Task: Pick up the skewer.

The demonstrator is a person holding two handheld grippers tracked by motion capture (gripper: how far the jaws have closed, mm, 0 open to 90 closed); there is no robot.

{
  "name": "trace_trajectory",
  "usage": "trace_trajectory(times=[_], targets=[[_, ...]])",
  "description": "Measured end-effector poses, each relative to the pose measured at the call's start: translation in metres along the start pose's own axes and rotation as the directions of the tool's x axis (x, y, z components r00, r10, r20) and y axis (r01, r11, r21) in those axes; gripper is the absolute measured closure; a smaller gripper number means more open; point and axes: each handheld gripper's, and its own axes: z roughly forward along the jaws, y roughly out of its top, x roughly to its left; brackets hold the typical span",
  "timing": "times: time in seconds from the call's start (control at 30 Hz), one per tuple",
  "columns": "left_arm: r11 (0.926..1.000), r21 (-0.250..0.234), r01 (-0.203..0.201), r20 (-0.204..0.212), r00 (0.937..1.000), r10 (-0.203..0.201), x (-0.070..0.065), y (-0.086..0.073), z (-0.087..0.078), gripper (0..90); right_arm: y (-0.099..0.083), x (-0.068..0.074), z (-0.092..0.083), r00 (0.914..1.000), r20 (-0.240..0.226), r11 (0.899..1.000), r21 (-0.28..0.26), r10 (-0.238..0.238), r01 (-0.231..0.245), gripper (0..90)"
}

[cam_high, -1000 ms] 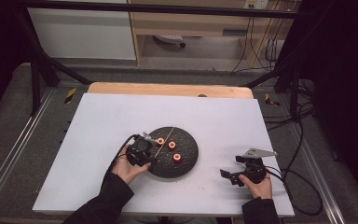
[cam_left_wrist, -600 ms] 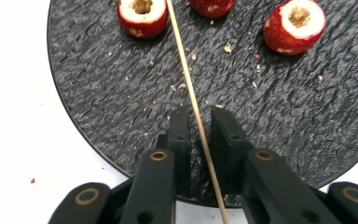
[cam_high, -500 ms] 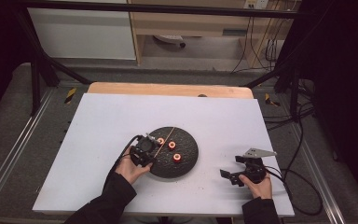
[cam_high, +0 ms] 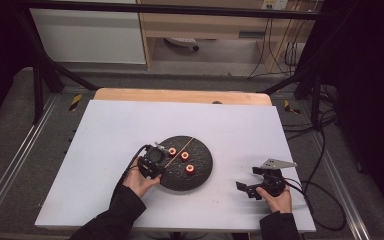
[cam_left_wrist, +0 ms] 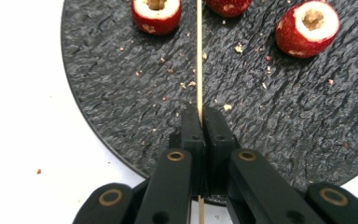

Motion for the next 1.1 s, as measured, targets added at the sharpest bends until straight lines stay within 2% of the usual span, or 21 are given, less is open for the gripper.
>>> trace_trajectory(times=[0.2,0.33,0.53,0.63,0.77,0.87,0.97,1.1], targets=[[0.9973,-0.067,-0.031,0.013,0.9994,0.032,0.007,-0.011,-0.012,88.1,0.0,0.0,0.0,1.0,0.007,1.0,0.005,-0.005,0.005,1.3],[0.9914,-0.127,-0.031,0.046,0.9982,0.037,0.015,-0.022,-0.02,88.1,-0.001,0.0,0.001,1.0,0.008,1.0,0.006,-0.004,0.004,1.2],[0.974,-0.226,-0.014,0.086,0.9957,0.035,0.025,-0.042,-0.031,88.1,-0.001,0.0,0.001,1.0,0.007,1.0,0.014,0.001,-0.001,1.1],[0.966,-0.258,-0.019,0.087,0.9953,0.043,0.029,-0.052,-0.034,88.1,-0.001,0.0,0.002,1.0,0.006,1.0,0.013,0.003,-0.003,1.2],[0.9527,-0.304,-0.002,0.107,0.9936,0.037,0.035,-0.065,-0.039,88.1,-0.001,0.0,0.002,1.0,0.009,1.0,0.012,0.002,-0.002,1.2],[0.9432,-0.332,-0.014,0.102,0.9934,0.051,0.038,-0.075,-0.042,88.1,0.0,0.001,0.002,0.9998,0.013,1.0,0.01,0.016,-0.016,1.2],[0.9334,-0.359,0.009,0.122,0.9918,0.037,0.041,-0.085,-0.043,88.1,0.0,0.001,0.003,0.9997,0.01,1.0,-0.005,0.024,-0.024,1.8],[0.9306,-0.366,-0.005,0.124,0.9909,0.054,0.043,-0.097,-0.041,88.2,0.003,0.002,0.005,0.9994,0.017,1.0,0.01,0.028,-0.029,1.4]])
